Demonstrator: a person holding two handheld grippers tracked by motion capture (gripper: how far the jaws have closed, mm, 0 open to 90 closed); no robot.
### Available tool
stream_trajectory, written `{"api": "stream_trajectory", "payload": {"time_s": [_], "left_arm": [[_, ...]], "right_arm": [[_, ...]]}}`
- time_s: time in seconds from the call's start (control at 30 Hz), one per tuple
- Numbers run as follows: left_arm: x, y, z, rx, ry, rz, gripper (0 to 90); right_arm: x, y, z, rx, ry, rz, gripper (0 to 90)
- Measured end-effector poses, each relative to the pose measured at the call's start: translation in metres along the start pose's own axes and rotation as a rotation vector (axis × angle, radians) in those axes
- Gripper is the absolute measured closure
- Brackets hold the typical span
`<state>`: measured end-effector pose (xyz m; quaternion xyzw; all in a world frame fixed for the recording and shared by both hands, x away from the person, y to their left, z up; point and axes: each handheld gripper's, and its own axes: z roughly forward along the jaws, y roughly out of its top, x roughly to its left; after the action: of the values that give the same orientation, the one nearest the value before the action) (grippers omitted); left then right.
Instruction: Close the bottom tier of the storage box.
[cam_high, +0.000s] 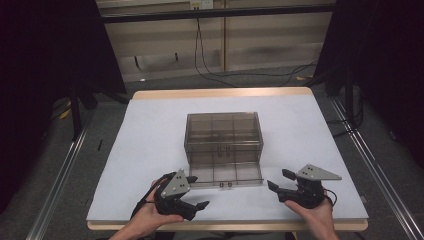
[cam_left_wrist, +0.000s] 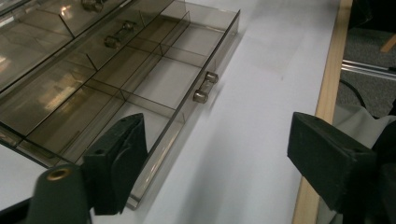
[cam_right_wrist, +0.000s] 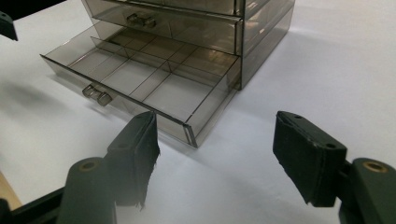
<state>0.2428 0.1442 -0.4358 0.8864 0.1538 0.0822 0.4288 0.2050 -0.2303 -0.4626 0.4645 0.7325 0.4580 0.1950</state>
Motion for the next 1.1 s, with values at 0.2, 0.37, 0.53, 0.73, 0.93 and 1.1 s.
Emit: {"api": "stream_trajectory", "payload": {"time_s": [0.2, 0.37, 0.53, 0.73, 0.93, 1.1], "left_arm": [[0.008, 0.008, 0.003, -0.012, -0.038, 0.033, 39.6], [0.013, 0.013, 0.016, -0.009, -0.048, 0.018, 41.8], [0.014, 0.018, 0.024, -0.003, -0.084, 0.015, 51.7], [0.02, 0.031, 0.028, 0.018, -0.078, 0.016, 65.2], [0.021, 0.038, 0.038, 0.023, -0.105, 0.037, 70.2], [0.021, 0.043, 0.051, 0.027, -0.093, 0.048, 76.7]], "right_arm": [[0.001, 0.0, 0.0, 0.003, 0.011, -0.012, 30.6], [0.001, 0.0, 0.0, 0.003, 0.004, -0.008, 30.6], [0.002, 0.0, 0.001, 0.007, 0.009, -0.012, 30.5], [0.003, 0.0, 0.003, 0.022, 0.029, -0.01, 26.9], [0.004, 0.0, 0.003, 0.022, 0.035, -0.018, 25.3], [0.004, 0.0, 0.004, 0.029, 0.037, -0.012, 24.7]]}}
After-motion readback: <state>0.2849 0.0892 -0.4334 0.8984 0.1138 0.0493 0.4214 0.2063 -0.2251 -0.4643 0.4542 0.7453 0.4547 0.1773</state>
